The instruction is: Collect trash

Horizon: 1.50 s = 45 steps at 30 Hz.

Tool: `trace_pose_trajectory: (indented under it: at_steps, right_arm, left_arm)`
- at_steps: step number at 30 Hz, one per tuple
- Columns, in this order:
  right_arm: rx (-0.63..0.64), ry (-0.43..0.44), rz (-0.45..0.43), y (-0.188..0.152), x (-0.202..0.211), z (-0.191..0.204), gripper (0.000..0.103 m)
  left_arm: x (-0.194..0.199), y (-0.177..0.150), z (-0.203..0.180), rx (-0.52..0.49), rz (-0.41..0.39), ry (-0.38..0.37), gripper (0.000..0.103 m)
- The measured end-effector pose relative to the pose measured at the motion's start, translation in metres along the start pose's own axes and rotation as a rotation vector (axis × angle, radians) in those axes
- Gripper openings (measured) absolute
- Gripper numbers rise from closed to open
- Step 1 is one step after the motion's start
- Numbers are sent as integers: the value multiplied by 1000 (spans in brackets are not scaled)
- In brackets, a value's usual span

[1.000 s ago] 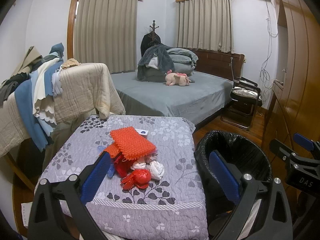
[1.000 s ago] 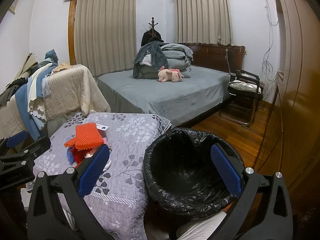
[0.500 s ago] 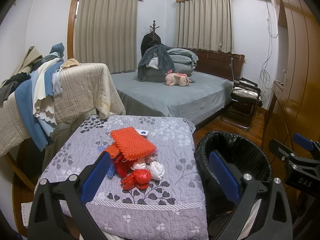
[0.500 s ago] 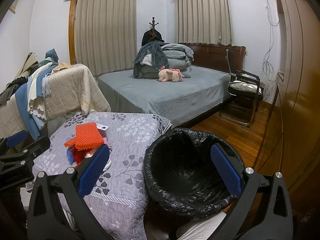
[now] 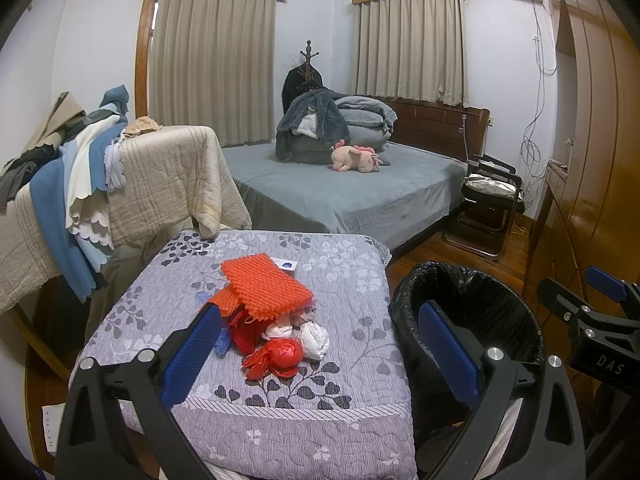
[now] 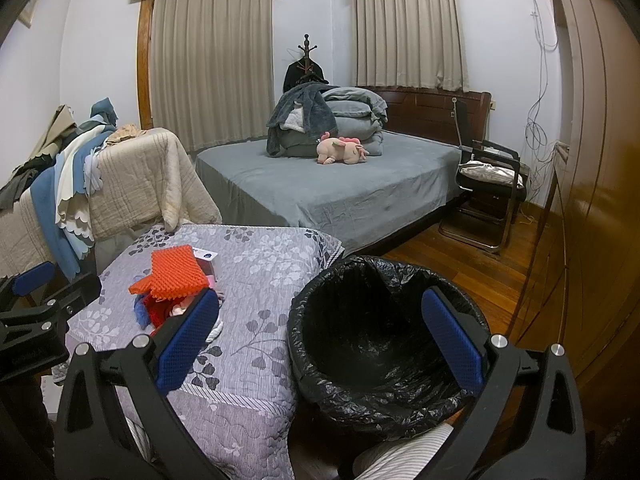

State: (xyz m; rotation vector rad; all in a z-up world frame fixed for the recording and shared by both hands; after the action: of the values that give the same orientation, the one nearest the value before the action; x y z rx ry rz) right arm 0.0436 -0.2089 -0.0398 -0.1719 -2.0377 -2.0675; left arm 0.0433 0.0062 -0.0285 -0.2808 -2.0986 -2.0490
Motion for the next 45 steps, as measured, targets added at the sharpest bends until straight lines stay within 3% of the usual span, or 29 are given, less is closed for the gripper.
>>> trace_pose_trajectory:
  at_steps: [22,32,39,45]
  right_arm:
    - [-1,1,4,-1,-4,0,98]
    - [4,8,10,-9,-16,16,98]
    - [15,26,25,-14,-36,28,98]
    - [32,59,41,-18,-67,44,98]
  left_arm:
    - [2,-2,0,2,5,0,97]
    - [-8,-20,6,14,21,16,97]
    - [-19,-20,24,33,31,54,97]
    - [-38,-21,63,47,16,138,97]
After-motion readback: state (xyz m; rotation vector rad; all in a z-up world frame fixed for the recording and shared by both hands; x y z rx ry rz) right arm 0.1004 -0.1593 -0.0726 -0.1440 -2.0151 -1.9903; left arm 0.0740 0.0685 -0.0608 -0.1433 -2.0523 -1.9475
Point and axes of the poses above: each gripper's, at about its wrist camera, not at the fingertips, and x roughly against the way its jaws point, z to its left, y to its top, the point moved 5 cm from there along -x, roughly the way its jaws point, and after that the axes turned 14 degrees about -z, right-handed, at the moved point
